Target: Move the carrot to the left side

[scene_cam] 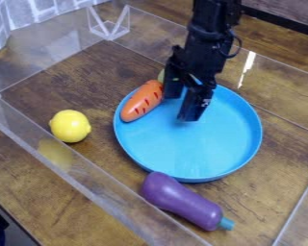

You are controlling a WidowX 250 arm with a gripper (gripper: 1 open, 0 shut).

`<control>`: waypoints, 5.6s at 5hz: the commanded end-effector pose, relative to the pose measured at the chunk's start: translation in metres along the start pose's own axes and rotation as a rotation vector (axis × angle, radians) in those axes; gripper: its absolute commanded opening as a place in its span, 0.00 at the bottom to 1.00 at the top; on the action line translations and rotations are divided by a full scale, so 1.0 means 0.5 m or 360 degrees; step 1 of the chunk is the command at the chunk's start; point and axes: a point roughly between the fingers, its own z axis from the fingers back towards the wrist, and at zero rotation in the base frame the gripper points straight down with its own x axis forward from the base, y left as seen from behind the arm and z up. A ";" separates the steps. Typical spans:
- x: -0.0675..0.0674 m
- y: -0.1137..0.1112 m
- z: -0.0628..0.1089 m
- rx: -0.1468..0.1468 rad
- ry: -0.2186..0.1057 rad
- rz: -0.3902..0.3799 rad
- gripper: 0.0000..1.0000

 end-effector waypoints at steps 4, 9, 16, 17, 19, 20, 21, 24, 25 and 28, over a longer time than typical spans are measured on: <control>-0.007 0.075 -0.004 0.0081 -0.0031 -0.0099 1.00; -0.001 0.090 -0.007 0.0066 0.0075 -0.0012 0.00; -0.064 0.104 0.057 0.0121 0.0249 -0.0002 0.00; -0.061 0.110 0.073 0.0106 0.0268 0.0041 0.00; -0.065 0.104 -0.007 0.0104 0.0290 -0.0018 1.00; -0.064 0.119 -0.024 0.0075 0.0308 0.0040 1.00; -0.066 0.133 -0.035 0.0048 0.0329 0.0094 1.00; -0.074 0.159 -0.046 -0.0012 0.0394 0.0207 1.00; -0.086 0.178 -0.055 -0.0033 0.0415 0.0245 1.00; -0.137 0.201 -0.076 -0.0051 0.0475 0.0234 1.00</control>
